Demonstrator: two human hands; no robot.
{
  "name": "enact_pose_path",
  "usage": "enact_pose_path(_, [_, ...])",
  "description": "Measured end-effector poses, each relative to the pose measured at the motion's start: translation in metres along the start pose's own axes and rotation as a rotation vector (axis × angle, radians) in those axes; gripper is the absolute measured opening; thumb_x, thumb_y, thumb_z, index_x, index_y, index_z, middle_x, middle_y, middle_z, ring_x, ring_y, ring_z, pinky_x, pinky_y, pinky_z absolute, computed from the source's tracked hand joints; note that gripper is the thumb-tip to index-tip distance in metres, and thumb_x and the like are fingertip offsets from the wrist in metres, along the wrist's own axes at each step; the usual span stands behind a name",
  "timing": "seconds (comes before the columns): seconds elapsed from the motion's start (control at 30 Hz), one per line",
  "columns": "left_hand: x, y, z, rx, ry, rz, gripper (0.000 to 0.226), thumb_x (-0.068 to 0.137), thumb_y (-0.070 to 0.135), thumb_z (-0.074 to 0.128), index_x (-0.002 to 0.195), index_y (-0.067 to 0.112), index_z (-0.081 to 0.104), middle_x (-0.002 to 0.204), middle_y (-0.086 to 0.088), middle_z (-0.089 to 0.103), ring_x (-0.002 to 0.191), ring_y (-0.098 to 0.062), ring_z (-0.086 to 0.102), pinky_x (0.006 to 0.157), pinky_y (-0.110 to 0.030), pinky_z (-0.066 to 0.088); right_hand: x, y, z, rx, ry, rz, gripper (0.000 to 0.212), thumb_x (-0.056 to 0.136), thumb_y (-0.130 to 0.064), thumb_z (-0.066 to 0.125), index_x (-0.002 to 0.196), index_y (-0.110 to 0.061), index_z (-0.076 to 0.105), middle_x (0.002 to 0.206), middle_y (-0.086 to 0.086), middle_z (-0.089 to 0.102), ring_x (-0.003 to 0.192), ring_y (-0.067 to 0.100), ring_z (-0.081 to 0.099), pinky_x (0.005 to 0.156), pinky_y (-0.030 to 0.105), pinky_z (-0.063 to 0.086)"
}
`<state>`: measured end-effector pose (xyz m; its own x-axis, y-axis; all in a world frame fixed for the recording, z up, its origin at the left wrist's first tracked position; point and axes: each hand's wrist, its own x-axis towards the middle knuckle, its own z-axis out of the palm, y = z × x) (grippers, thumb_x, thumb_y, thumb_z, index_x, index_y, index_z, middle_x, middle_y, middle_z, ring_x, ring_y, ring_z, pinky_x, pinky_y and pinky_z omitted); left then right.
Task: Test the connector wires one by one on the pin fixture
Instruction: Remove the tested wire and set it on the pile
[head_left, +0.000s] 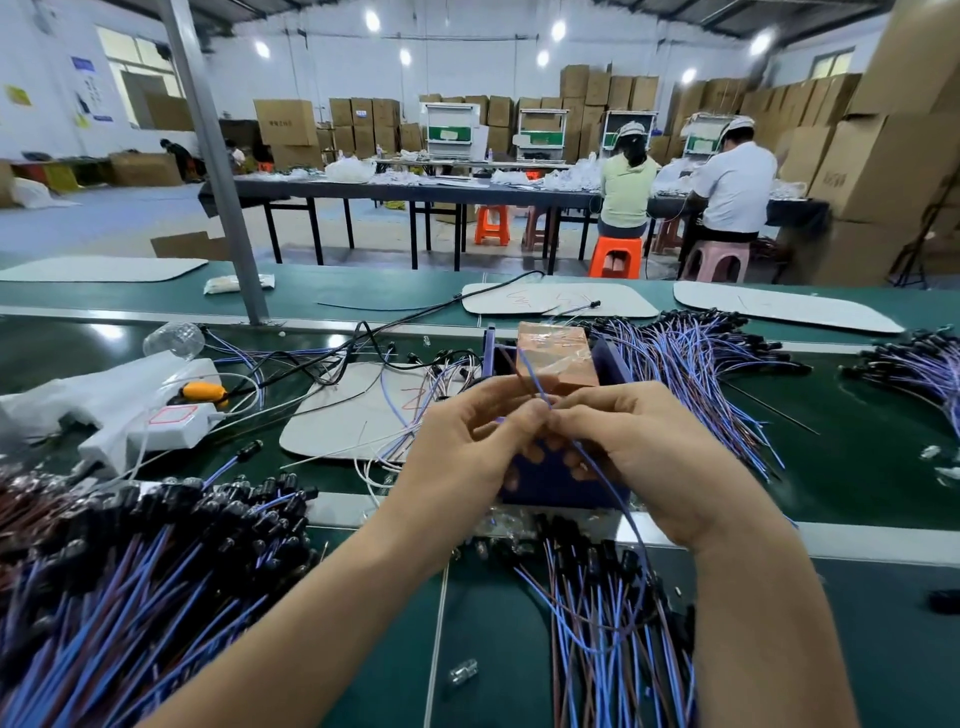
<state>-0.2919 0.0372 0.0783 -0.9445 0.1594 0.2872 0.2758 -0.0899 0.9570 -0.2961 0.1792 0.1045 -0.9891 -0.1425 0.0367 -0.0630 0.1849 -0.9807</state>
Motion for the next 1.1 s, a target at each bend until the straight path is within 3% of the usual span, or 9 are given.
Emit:
enact_pose_path(0.13, [0.002, -0.005, -0.001, 0.008, 0.03, 0.008, 0.017, 0.091, 0.013, 0.059, 0.09, 0.018, 0.075, 0.068, 0.003, 0.066, 0.059, -0.004, 0.049, 0.047, -0.015, 0.037, -0.003, -0.002, -0.001, -0.094, 0.028, -0.044, 0.02, 0.083, -0.012, 0.066, 0.071, 0.003, 0.071, 0.066, 0.008, 0.063, 0.07, 0.019, 0.052, 0.072, 0.032, 0.039])
enact_pose_path(0.27, [0.001, -0.006, -0.001, -0.002, 0.035, 0.019, 0.016, 0.09, 0.013, 0.06, 0.089, 0.016, 0.076, 0.069, 0.002, 0.067, 0.058, -0.005, 0.049, 0.047, -0.014, 0.037, -0.006, -0.003, -0.006, -0.16, 0.025, -0.043, 0.017, 0.082, -0.016, 0.068, 0.079, 0.0, 0.074, 0.074, 0.009, 0.067, 0.078, 0.017, 0.056, 0.084, 0.037, 0.043])
enact_pose_path(0.4, [0.002, -0.008, -0.002, 0.009, 0.042, 0.036, 0.022, 0.095, 0.011, 0.055, 0.083, 0.015, 0.073, 0.076, -0.01, 0.07, 0.058, -0.01, 0.051, 0.05, -0.018, 0.042, -0.007, -0.002, -0.014, -0.14, 0.076, -0.025, 0.016, 0.087, -0.01, 0.065, 0.075, -0.008, 0.077, 0.062, 0.0, 0.065, 0.063, 0.01, 0.054, 0.065, 0.02, 0.044])
enact_pose_path(0.47, [0.004, -0.011, -0.004, 0.001, 0.03, 0.014, 0.022, 0.096, 0.009, 0.052, 0.085, 0.013, 0.071, 0.074, -0.005, 0.071, 0.053, -0.008, 0.051, 0.05, -0.018, 0.044, -0.007, 0.001, -0.022, -0.073, 0.132, 0.006, 0.019, 0.09, -0.004, 0.06, 0.079, -0.007, 0.075, 0.054, 0.0, 0.059, 0.05, 0.01, 0.053, 0.05, 0.016, 0.044])
enact_pose_path(0.57, [0.009, -0.023, -0.006, 0.164, 0.027, -0.025, 0.02, 0.096, 0.008, 0.052, 0.1, 0.014, 0.071, 0.056, 0.006, 0.06, 0.044, -0.004, 0.044, 0.047, -0.016, 0.04, -0.003, 0.012, -0.037, -0.026, 0.272, 0.086, 0.02, 0.092, 0.004, 0.053, 0.091, -0.007, 0.07, 0.05, 0.004, 0.053, 0.034, 0.009, 0.042, 0.034, 0.015, 0.032])
enact_pose_path(0.67, [0.012, -0.039, -0.008, 0.441, 0.046, -0.008, 0.018, 0.094, 0.011, 0.057, 0.108, 0.02, 0.063, 0.052, 0.01, 0.058, 0.042, 0.0, 0.043, 0.048, -0.013, 0.037, 0.001, 0.029, -0.052, -0.094, 0.377, 0.143, 0.02, 0.09, 0.006, 0.053, 0.091, -0.005, 0.069, 0.047, 0.007, 0.054, 0.031, 0.01, 0.032, 0.033, 0.013, 0.024])
enact_pose_path(0.77, [0.012, -0.049, -0.01, 0.582, 0.036, 0.014, 0.019, 0.093, 0.013, 0.059, 0.1, 0.025, 0.047, 0.056, 0.007, 0.063, 0.044, -0.003, 0.046, 0.052, -0.02, 0.042, 0.003, 0.041, -0.061, -0.154, 0.421, 0.188, 0.022, 0.087, 0.008, 0.055, 0.081, -0.01, 0.067, 0.046, 0.009, 0.058, 0.033, 0.013, 0.032, 0.032, 0.016, 0.026])
enact_pose_path(0.9, [0.012, -0.057, -0.012, 0.685, 0.05, 0.079, 0.015, 0.093, 0.014, 0.059, 0.09, 0.027, 0.052, 0.061, 0.004, 0.064, 0.044, -0.002, 0.049, 0.051, -0.016, 0.043, 0.008, 0.051, -0.062, -0.21, 0.399, 0.235, 0.022, 0.085, 0.006, 0.057, 0.084, -0.015, 0.065, 0.047, 0.009, 0.063, 0.034, 0.014, 0.034, 0.035, 0.018, 0.029])
enact_pose_path(1.1, [0.012, -0.062, -0.012, 0.703, 0.125, 0.191, 0.015, 0.094, 0.012, 0.057, 0.091, 0.026, 0.057, 0.055, 0.007, 0.061, 0.04, -0.001, 0.051, 0.045, -0.015, 0.043, 0.013, 0.053, -0.059, -0.213, 0.366, 0.229, 0.023, 0.086, 0.004, 0.057, 0.083, -0.015, 0.068, 0.047, 0.009, 0.063, 0.034, 0.013, 0.032, 0.036, 0.017, 0.028])
